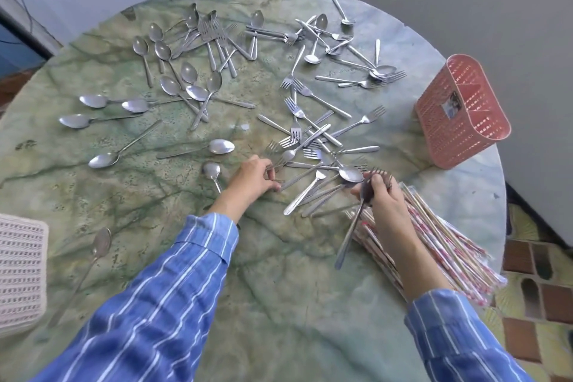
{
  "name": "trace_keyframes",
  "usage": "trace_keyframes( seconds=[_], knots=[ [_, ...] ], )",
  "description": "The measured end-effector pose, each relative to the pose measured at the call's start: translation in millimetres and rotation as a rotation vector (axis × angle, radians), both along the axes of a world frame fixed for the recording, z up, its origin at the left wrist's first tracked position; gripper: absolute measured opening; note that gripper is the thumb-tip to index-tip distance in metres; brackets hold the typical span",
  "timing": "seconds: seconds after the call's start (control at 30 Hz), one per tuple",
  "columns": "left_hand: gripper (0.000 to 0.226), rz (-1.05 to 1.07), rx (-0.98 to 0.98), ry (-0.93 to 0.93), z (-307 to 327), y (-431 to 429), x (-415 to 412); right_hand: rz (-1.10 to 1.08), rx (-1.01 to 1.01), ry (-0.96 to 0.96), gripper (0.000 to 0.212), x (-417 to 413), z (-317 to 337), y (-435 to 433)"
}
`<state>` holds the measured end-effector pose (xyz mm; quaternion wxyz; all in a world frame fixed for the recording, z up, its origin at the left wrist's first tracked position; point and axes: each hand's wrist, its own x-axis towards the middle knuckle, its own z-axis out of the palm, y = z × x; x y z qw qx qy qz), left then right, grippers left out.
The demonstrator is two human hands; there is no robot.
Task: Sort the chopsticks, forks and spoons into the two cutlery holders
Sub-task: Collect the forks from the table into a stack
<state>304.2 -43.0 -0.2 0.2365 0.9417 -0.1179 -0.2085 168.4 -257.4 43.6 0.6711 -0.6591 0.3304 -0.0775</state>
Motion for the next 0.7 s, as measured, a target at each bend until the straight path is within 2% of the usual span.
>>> trace_keyframes(
  seconds=[0.1,0.23,0.3,0.37,0.47,0.57,0.7],
  knots=[
    [0.028,-0.06,-0.019,-0.029,-5.3,4.0,0.3,-0.117,0.251,0.015,0.019,16.8,6.0,-1.4],
    [0.026,-0.086,-0.085,-0.064,-7.5,16.5,2.5,-0.149,0.312,0.142,0.017,45.6,-1.6,-5.6],
    [0.02,-0.059,-0.215,-0.088,0.6,22.0,3.2,-0.14,0.328,0.189,0.021,59.2,-7.7,-6.9],
    [0.017,-0.002,-0.375,-0.044,14.6,25.5,4.0,-0.129,0.277,0.237,0.016,72.0,-14.4,-8.3],
    [0.008,0.109,-0.619,0.06,31.9,32.8,6.6,-0.105,0.185,0.287,0.022,87.8,-27.3,-9.8],
    [0.012,0.286,-0.778,0.017,41.4,40.0,13.4,-0.066,0.061,0.341,0.035,98.5,-47.5,-12.6],
    [0.028,0.694,-1.165,0.004,45.0,33.6,27.0,-0.059,-0.003,0.359,0.02,107.1,-53.5,-10.4]
  ],
)
